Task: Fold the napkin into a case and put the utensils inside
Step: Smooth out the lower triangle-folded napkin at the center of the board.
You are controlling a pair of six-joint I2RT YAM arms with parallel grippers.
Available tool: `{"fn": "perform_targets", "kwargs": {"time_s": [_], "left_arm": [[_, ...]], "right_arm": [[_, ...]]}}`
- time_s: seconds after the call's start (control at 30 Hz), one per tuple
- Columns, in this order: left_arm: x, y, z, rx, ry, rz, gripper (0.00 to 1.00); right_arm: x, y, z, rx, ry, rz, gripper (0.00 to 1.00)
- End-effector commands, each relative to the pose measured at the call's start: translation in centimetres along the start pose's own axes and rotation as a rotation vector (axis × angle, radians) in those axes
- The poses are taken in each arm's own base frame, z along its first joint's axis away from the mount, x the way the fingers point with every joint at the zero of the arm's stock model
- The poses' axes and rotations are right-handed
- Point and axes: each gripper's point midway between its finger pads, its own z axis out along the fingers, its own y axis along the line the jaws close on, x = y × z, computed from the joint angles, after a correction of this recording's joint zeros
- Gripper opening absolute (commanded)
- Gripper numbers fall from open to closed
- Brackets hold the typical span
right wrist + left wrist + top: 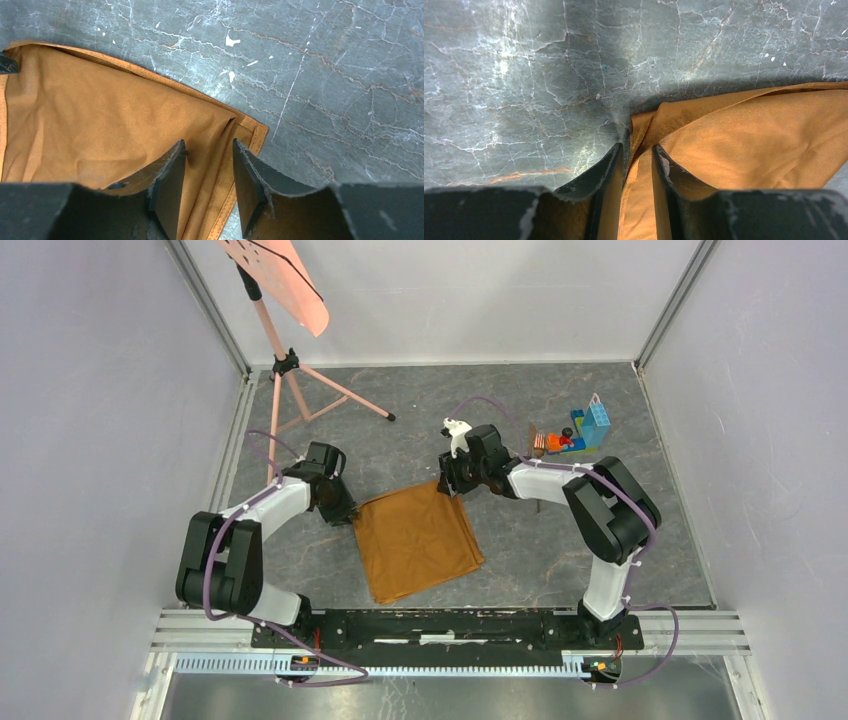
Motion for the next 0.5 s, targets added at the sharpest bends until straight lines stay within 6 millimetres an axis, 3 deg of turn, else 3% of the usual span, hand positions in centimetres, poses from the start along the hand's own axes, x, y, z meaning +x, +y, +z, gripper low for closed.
{"fn": "perform_targets", "kwargs": {"time_s": [0.0,0.1,0.2,0.3,0.47], "left_arm": [[-2.0,-1.4,-0.2,0.061,-0.046,0.054,0.33],[-2.3,-1.3,-0.3,0.063,-0.049,0.05,0.34],[-2.4,-1.1,-0.4,0.061,-0.05,0.046,0.41],[-2.8,-1.1,-0.7,0.059,-0.06,0.045,0.43],[-3.7,-1.7,-1.1,0.071,-0.087,0.041,0.55]], "right_arm": [[-2.6,0.2,0.8,-0.024,-0.055,-0.019,0.44],[-2.7,0.2,1.1,-0.032,-0.057,-0.012,0.42],[-2.8,0.5,1.4,-0.049,-0.06,-0.005,0.4],[-2.8,0.7,1.5,-0.065,-0.06,0.003,0.32],[-2.8,0.6,1.5,-0.061,-0.062,0.0,0.29]]}}
